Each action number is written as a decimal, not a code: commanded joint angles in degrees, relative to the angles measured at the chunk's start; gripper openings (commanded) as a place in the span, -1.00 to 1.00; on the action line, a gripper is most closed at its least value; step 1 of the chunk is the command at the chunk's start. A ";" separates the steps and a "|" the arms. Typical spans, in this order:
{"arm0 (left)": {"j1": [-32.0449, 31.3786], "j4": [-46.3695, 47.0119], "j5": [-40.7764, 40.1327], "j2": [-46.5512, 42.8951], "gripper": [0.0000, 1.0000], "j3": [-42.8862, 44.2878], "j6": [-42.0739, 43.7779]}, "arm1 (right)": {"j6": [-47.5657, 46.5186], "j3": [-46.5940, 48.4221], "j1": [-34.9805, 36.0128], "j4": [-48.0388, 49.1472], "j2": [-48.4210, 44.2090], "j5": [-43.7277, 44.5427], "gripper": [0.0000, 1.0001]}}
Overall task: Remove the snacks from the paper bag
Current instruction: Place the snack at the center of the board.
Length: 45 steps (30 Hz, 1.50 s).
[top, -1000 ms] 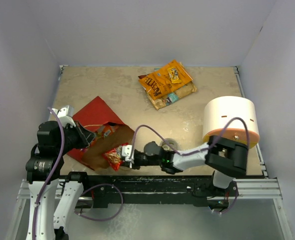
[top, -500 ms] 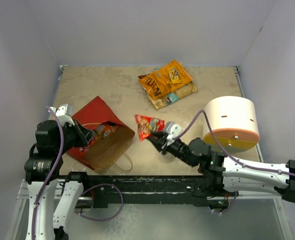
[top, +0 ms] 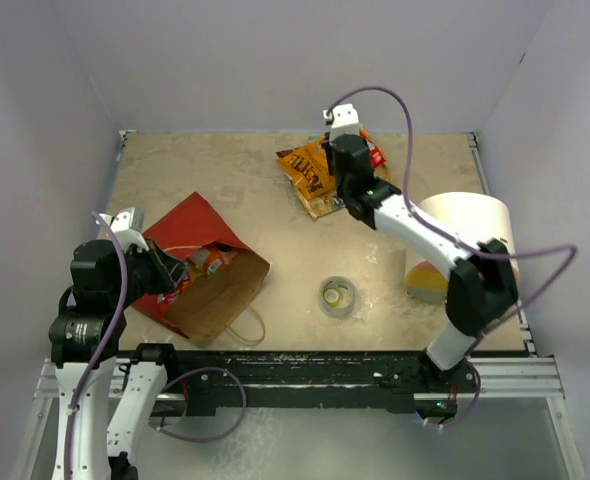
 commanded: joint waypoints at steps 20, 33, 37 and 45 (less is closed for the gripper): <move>1.50 1.83 -0.52 0.88 -1.00 1.25 1.36 | -6.07 42.08 -4.43 -10.33 40.68 -1.96 -1.00; 1.68 1.86 -0.70 0.99 -1.00 1.19 1.32 | -1.90 44.77 -4.79 -14.28 41.47 -7.35 -0.44; 1.70 1.87 -0.60 1.04 -1.00 1.23 1.35 | -1.86 47.13 -4.79 -20.80 37.71 -8.53 0.00; 1.88 1.90 -0.46 0.59 -1.00 1.19 1.37 | 1.23 27.89 -4.42 -19.81 20.52 -10.79 0.41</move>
